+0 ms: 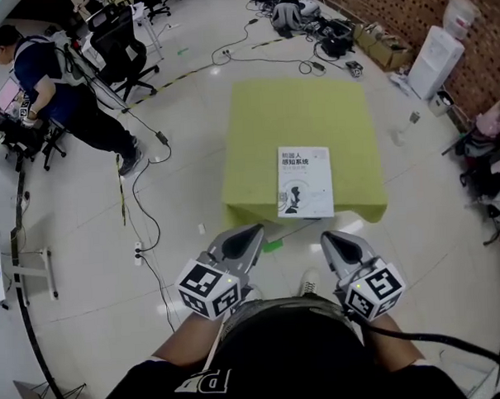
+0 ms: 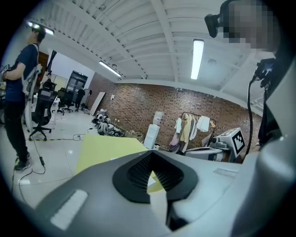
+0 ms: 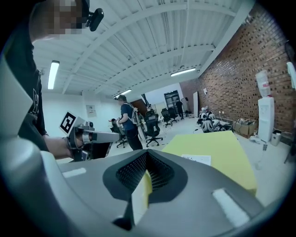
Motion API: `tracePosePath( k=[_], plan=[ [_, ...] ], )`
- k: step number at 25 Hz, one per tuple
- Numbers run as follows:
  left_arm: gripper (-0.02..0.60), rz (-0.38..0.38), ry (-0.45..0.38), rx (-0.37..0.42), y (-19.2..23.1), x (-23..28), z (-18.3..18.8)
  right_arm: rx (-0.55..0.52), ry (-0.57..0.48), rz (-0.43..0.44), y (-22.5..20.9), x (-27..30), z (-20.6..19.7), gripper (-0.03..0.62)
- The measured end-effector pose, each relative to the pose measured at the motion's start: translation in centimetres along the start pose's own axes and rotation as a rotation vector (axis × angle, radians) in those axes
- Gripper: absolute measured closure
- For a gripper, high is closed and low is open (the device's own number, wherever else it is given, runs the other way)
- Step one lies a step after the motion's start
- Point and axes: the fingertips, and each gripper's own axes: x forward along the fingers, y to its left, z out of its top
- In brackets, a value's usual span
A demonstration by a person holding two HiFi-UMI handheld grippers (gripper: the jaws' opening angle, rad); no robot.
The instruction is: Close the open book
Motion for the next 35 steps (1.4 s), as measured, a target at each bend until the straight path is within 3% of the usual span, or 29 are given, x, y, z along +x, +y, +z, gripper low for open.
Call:
tracePosePath(
  k=[9,12,17,24,35],
  plan=[
    [0.574,-0.213,-0.014,0.019,-0.7,-4.1,0.0,-0.001,-0.032,-0.122,7.1,-0.2,-0.4,0.588],
    [0.574,-0.247,0.006,0.018,-0.9,-4.6,-0.5,0.009,-0.032,-0.132,8.8,-0.7,-0.2,0.588],
    [0.574,-0.241,-0.023,0.017,-1.4,-5.5,0.4,-0.043,0.007,-0.135,9.1,-0.8,-0.7,0.588],
    [0.574,-0.146,-0.078,-0.009,-2.4,-6.0,0.9,-0.083,0.05,-0.022,9.3,-1.6,-0.6,0.588],
    [0.574,-0.104,-0.027,0.045,-6.3,-4.4,-0.2,-0.089,0.021,0.069,7.9,-2.7,-0.4,0.588]
  ],
)
